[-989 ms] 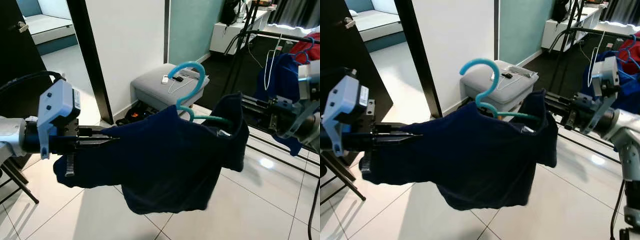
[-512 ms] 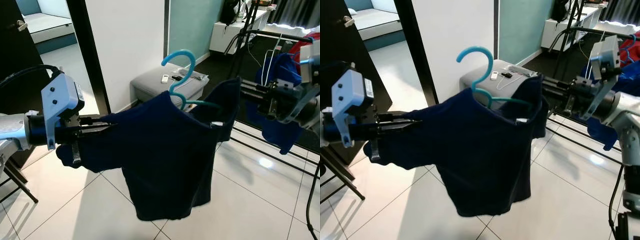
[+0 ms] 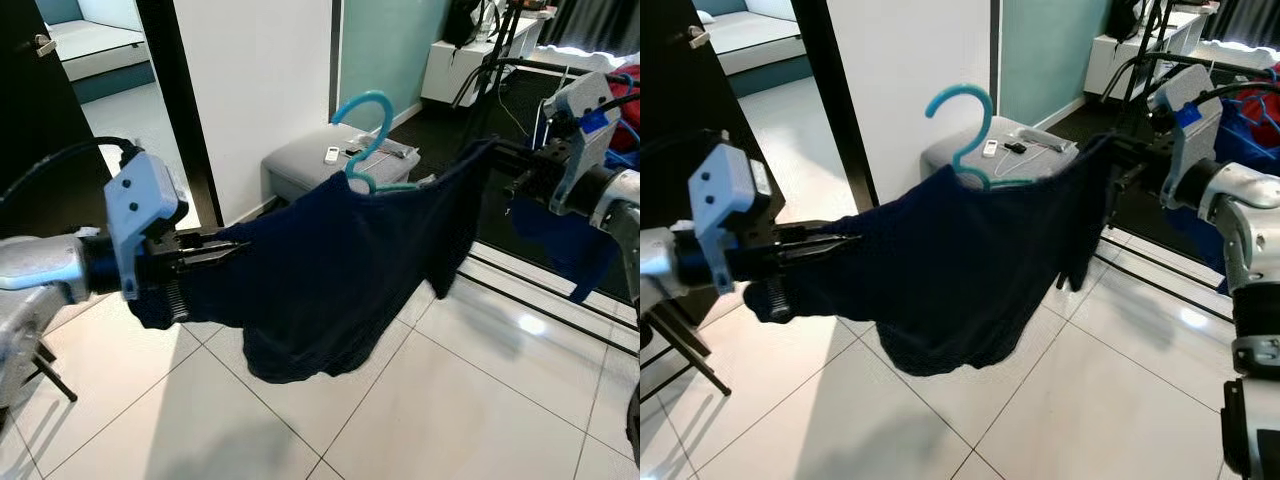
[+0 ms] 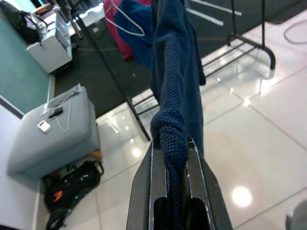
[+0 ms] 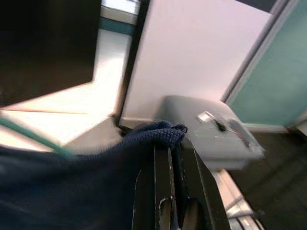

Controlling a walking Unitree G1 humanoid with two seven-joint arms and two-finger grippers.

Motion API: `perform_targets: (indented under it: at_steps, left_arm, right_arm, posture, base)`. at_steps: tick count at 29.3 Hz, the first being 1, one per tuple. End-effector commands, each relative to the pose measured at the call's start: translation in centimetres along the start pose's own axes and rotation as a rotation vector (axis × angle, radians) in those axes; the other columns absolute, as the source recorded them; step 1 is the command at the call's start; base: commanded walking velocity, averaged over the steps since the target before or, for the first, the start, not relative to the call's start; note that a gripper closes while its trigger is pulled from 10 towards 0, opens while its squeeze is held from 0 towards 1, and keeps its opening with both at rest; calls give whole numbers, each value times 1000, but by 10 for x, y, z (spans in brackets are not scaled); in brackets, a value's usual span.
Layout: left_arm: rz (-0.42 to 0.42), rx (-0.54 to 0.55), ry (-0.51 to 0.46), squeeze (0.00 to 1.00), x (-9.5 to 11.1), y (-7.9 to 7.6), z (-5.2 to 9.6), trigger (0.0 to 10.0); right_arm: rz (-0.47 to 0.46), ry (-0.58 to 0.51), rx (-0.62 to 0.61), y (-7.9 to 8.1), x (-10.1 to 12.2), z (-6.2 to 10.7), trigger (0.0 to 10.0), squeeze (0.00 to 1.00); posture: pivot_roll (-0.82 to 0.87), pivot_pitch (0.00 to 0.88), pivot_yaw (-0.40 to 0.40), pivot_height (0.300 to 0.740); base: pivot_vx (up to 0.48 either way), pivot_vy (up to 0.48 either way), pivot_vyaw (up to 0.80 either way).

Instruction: Hang hanger

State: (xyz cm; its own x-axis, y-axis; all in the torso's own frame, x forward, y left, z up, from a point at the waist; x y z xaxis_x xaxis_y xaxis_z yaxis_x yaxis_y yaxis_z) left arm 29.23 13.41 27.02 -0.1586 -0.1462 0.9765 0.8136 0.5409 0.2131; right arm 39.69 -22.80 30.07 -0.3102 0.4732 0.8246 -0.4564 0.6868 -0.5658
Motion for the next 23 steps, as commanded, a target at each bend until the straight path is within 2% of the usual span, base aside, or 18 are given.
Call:
perform_targets:
  at_steps: [1,2,4,6,11,15,19,23]
  left_arm:
    - [-4,-5,-23,0,4,-8,-12,0]
    - [12,-6,-37,0,3,-12,-19,0]
    - [48,-60,-57,0,0,-31,-35,0]
    - [66,-91,-68,0,-1,-41,-42,0]
    - [90,-86,-82,0,-2,-44,-49,0]
    - [94,-52,-75,0,-4,-41,-53,0]
    - [94,19,-61,0,-8,-30,-52,0]
    - [85,66,-52,0,-9,-21,-48,0]
  right_arm:
    - [29,-86,66,10,21,-8,0,0]
    - [33,-116,102,17,26,-11,0,0]
    - [44,-178,182,32,38,-17,0,0]
    - [55,-204,221,39,42,-20,0,0]
    - [72,-244,300,51,50,-23,0,0]
    - [77,-262,289,42,57,-23,0,0]
    - [80,-286,282,27,64,-11,0,0]
    - [93,-268,247,11,61,-1,0,0]
  posture:
    - [-35,0,-19,740]
    - [-35,0,-19,740]
    - [-33,0,-25,740]
    - [-34,0,-26,740]
    - [-36,0,-31,740]
    - [-40,0,-30,740]
    - [-43,0,-31,740]
    - [-42,0,-32,740]
  base:
    - [0,0,0]
    - [0,0,0]
    - [0,0,0]
    - [0,0,0]
    - [0,0,0]
    - [0,0,0]
    - [0,0,0]
    - [0,0,0]
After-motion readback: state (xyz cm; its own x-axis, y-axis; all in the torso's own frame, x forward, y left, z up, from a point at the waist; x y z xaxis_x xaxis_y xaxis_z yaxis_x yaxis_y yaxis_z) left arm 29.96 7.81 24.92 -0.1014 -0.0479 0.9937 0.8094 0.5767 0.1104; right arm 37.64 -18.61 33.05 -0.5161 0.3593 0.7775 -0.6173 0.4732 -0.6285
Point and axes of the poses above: a point about 5 cm out from each wrist's last joint towards the gripper, its own z axis pointing back from the gripper into the wrist, its own x axis along the axis of the wrist's last joint, y = z × x, the point moved 5 cm from there along -z, pointing out of the wrist towards the gripper, and after that the axes turned 13 degrees about z, right-handed, at the moved point
